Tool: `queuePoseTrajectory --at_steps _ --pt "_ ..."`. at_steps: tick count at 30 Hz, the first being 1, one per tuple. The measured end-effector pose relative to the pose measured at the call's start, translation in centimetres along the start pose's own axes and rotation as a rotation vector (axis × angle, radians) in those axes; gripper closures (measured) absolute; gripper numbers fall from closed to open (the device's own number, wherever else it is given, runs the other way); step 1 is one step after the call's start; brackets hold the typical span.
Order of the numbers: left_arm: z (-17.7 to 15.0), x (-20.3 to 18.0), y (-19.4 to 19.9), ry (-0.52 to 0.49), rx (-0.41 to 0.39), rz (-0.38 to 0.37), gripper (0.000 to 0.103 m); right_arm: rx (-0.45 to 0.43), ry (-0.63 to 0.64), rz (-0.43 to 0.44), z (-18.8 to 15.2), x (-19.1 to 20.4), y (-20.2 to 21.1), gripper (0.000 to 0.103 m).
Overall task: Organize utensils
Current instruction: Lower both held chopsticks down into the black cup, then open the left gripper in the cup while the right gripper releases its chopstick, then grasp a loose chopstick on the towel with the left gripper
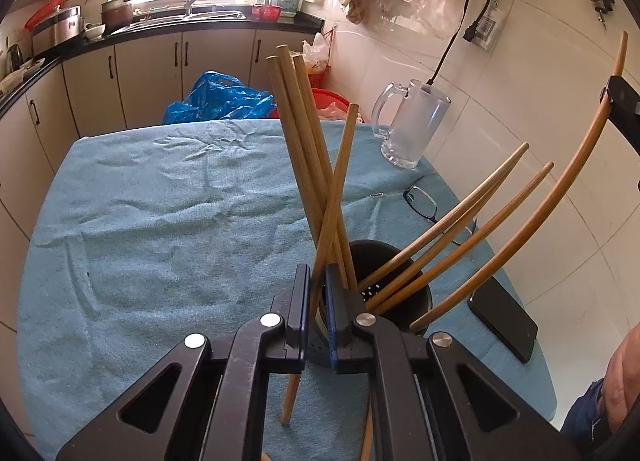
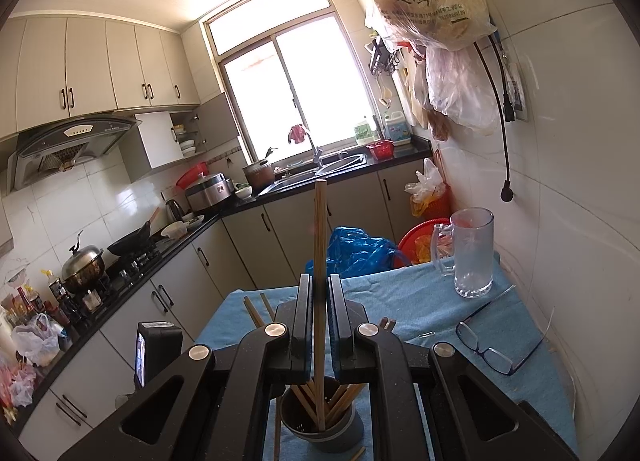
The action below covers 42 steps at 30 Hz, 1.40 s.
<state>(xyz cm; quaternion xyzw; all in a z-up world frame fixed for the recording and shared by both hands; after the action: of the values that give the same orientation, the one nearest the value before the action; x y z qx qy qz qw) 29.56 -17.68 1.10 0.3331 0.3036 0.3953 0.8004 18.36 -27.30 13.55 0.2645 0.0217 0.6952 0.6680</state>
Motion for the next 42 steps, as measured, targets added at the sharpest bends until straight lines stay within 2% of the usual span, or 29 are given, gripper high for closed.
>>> queuePoseTrajectory --at_steps 13,21,22,29,33,35,36,38,39,40,42 --pt "-0.4 0.0 1.4 -0.016 -0.049 0.027 0.098 0.002 0.001 -0.001 -0.2 0.0 -0.3 0.095" --pt "-0.7 1.2 3.8 0.008 -0.096 0.047 0.098 -0.003 -0.003 -0.013 -0.3 -0.1 -0.2 0.095" --pt "-0.6 1.4 4.0 0.012 -0.100 0.048 0.103 -0.004 -0.003 -0.014 -0.2 -0.1 -0.2 0.095" --pt "-0.1 2.2 6.4 0.030 -0.139 0.046 0.103 -0.019 0.006 -0.028 -0.1 0.3 -0.1 0.095" --pt "0.3 2.5 6.6 0.035 -0.127 0.039 0.103 -0.011 0.002 -0.031 -0.3 0.4 -0.3 0.095" --pt "0.4 3.6 6.0 0.077 -0.099 0.034 0.103 -0.005 -0.005 -0.028 -0.3 0.3 -0.4 0.095" --pt "0.6 4.0 5.3 0.093 -0.075 0.024 0.102 -0.004 -0.007 -0.026 -0.4 0.3 -0.4 0.095" --pt "1.0 5.1 3.9 0.136 -0.027 0.020 0.093 -0.004 -0.005 -0.026 -0.4 0.3 -0.4 0.095" --pt "1.3 5.9 2.9 0.172 0.001 0.024 0.077 -0.004 -0.002 -0.025 -0.4 0.3 -0.4 0.095" --pt "1.6 6.3 2.2 0.189 0.016 0.018 0.064 -0.005 0.002 -0.024 -0.3 0.4 -0.4 0.095" --pt "2.3 7.4 0.1 0.228 0.064 0.015 0.063 -0.008 0.008 -0.023 -0.2 0.5 -0.4 0.095"
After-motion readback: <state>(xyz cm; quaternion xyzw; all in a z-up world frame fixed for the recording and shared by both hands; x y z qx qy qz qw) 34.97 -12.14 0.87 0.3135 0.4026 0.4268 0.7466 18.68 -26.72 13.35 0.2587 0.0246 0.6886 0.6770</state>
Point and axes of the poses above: each gripper's, at about its wrist camera, not at the fingertips, and y roughly against the way its jaws point, x to its left, z to its top, the point moved 3 cm from there along -y, roughly the way its jaws point, and after that the axes turned 4 degrees about x, right-handed, at the moved point
